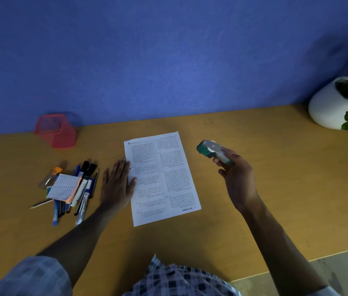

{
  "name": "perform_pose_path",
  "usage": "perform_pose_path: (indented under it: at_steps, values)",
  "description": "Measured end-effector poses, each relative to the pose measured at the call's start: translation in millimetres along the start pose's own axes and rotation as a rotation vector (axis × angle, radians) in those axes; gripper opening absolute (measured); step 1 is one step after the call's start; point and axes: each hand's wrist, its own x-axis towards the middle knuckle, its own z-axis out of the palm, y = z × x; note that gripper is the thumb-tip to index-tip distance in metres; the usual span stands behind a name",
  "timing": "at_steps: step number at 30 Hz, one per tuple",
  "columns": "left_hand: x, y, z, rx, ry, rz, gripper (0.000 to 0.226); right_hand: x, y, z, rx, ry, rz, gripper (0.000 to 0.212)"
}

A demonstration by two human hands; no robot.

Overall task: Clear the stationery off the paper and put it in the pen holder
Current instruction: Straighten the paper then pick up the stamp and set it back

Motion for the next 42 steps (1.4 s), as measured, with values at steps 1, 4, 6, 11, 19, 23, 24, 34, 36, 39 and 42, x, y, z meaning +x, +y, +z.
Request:
perform_pose_path:
  at_steps: [1,4,6,11,19,23,24,34,36,39,42]
  values:
    - [0.0,0.0,0.3,0.003,0.001,-0.001,0.07,7.0,5.8,-4.2,-0.113,0.047,-0.053,0.028]
    - [0.3,0.3,1.4,0.02,-0.004,-0.01,0.069,29.9,23.7,-15.9,-0.256,0.133,-0.188,0.015]
    - [1.0,0.1,2.2,0.02,-0.006,-0.014,0.07,47.6,35.7,-25.2,-0.388,0.202,-0.222,0.013]
    - [2.4,-1.2,4.2,0.02,-0.002,-0.01,0.071,94.9,55.1,-43.5,-0.589,0.391,-0.201,0.026]
    - [3.7,-2.8,5.6,0.018,-0.004,-0.015,0.068,166.3,71.1,-58.9,-0.72,0.476,-0.155,0.034]
    - [3.5,-3.3,7.1,0.018,-0.01,-0.02,0.066,191.2,75.7,-58.7,-0.777,0.494,-0.134,0.032]
    - [3.5,-3.7,7.8,0.024,-0.01,-0.021,0.066,196.5,76.4,-58.1,-0.775,0.501,-0.124,0.032]
    - [4.3,-3.3,7.8,0.037,-0.008,-0.022,0.065,227.1,88.5,-59.5,-0.826,0.563,-0.021,0.029]
    - [4.4,-3.0,7.3,0.042,-0.012,-0.02,0.065,230.9,90.5,-58.7,-0.853,0.566,-0.026,0.031]
    - [4.7,-2.4,6.7,0.042,-0.016,-0.026,0.065,234.6,91.3,-55.5,-0.877,0.581,-0.008,0.034]
    - [5.0,-1.6,6.2,0.037,-0.014,-0.024,0.064,235.1,91.5,-56.1,-0.868,0.576,0.007,0.04]
